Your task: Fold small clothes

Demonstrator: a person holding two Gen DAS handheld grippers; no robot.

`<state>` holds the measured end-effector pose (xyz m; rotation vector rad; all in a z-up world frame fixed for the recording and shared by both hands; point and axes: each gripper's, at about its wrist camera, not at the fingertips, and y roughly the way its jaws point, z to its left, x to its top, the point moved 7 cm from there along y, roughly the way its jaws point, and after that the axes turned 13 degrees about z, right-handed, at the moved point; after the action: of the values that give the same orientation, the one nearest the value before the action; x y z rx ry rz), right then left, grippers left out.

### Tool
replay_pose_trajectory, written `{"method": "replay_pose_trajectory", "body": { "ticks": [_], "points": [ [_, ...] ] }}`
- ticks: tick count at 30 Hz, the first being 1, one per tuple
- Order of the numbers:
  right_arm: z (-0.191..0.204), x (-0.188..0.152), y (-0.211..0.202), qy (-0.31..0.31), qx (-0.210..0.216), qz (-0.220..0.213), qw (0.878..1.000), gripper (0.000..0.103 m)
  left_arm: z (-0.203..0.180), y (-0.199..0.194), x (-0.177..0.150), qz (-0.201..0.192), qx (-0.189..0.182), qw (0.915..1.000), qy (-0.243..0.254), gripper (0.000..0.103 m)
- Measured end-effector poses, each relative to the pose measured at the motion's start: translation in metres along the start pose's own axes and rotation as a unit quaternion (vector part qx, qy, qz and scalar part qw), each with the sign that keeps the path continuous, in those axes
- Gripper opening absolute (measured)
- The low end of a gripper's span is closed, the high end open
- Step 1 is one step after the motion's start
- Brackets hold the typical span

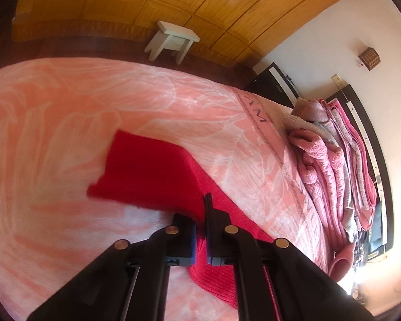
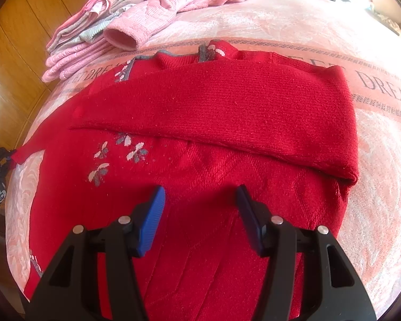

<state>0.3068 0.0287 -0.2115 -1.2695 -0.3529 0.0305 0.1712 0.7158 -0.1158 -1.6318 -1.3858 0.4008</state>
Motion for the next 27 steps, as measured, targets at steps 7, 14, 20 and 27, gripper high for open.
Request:
{"method": "replay_pose_trajectory", "body": {
  "ticks": [7,14,20,27],
  "points": [
    [-0.005,0.001,-0.011,0.006,-0.009,-0.004,1.000,0.056,-0.084,-0.009,-0.039,0.006,-0.013,0.9949,0.100,0.004],
    [-0.007,0.004,-0.025,0.008,-0.004,-0.014,1.000,0.056,-0.179,0.002,-0.098,0.035,-0.045,0.9809,0.186,0.004],
    [-0.013,0.004,-0.032,0.013,-0.016,-0.016,1.000,0.056,-0.254,0.016,-0.165,0.069,-0.082,0.9614,0.253,0.004],
    [-0.030,0.001,-0.029,0.028,-0.034,0.005,0.999,0.056,-0.314,0.028,-0.242,0.113,-0.122,0.9389,0.301,0.004]
  ]
}}
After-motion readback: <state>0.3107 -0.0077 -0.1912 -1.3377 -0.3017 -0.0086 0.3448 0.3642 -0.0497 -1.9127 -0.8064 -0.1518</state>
